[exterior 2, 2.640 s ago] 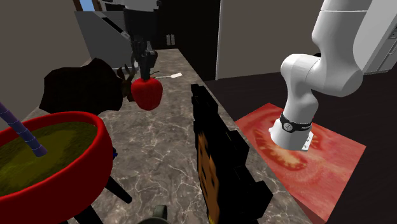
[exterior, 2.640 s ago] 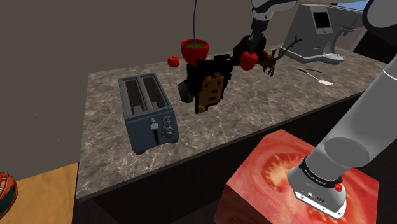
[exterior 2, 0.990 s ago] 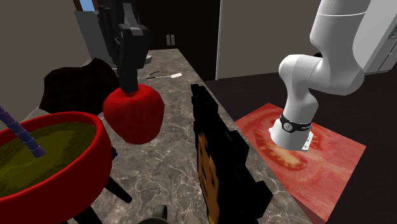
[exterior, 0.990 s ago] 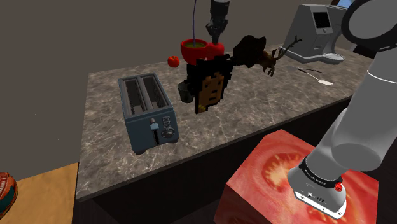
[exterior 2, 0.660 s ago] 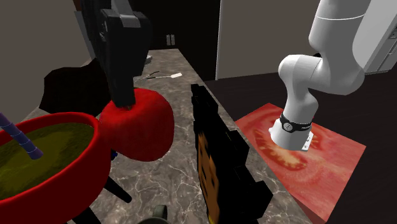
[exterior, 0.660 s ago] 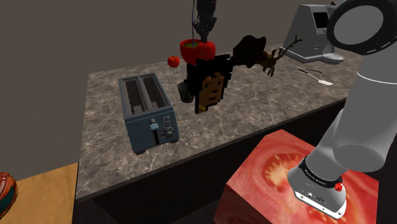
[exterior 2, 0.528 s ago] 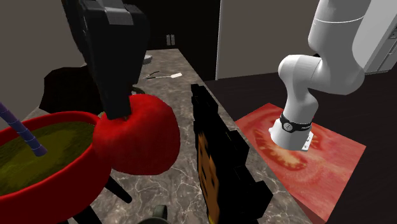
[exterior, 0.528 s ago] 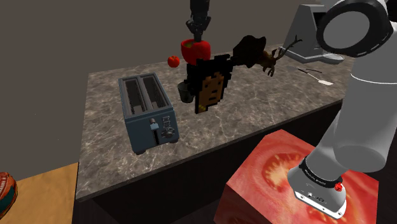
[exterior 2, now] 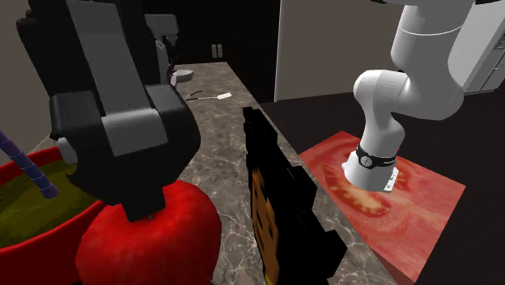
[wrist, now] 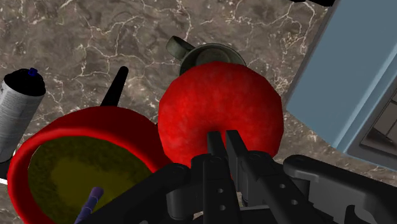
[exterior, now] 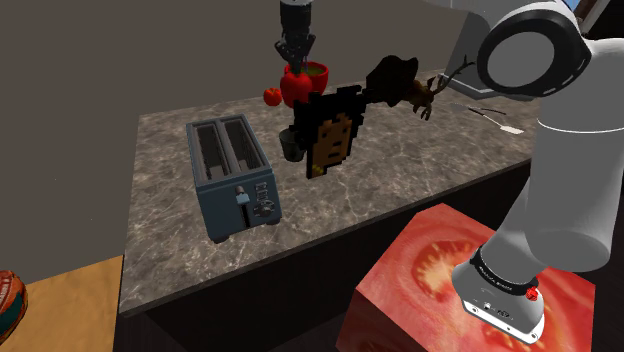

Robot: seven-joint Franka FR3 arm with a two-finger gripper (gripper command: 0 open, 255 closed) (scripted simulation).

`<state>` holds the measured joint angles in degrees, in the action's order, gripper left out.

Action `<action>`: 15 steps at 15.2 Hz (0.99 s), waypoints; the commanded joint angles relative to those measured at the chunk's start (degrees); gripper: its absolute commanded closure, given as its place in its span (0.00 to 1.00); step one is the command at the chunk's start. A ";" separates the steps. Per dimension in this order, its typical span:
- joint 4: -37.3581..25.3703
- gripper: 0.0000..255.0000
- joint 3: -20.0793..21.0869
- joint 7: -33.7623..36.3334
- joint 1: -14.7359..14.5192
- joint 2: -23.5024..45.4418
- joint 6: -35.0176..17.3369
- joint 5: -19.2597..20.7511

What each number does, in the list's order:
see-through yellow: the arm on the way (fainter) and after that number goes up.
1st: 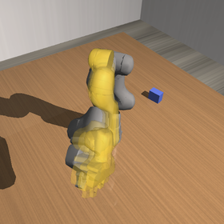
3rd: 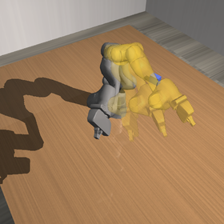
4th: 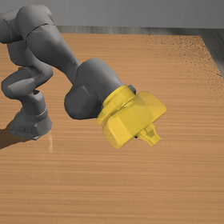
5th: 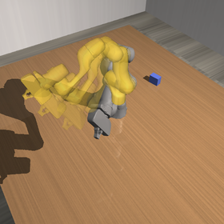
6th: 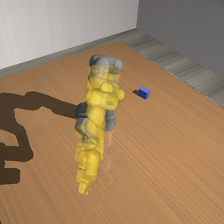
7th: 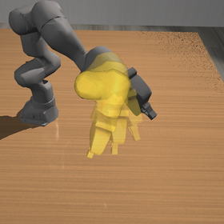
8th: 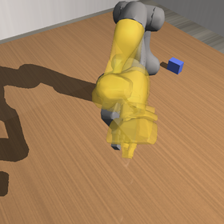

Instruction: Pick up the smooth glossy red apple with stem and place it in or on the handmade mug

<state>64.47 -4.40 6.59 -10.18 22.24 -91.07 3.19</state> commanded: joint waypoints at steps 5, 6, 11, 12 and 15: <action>7.62 1.00 0.01 0.41 -0.12 -1.97 -5.68 0.17; 8.71 1.00 0.02 0.47 -0.13 -2.18 -6.56 0.19; 13.66 1.00 0.03 0.78 -0.19 -2.91 -10.77 0.30; 14.56 1.00 0.03 0.84 -0.20 -3.00 -11.58 0.32; 17.11 1.00 0.04 1.02 -0.22 -3.17 -13.96 0.37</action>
<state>80.82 -4.35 7.58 -10.41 19.15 -104.31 3.55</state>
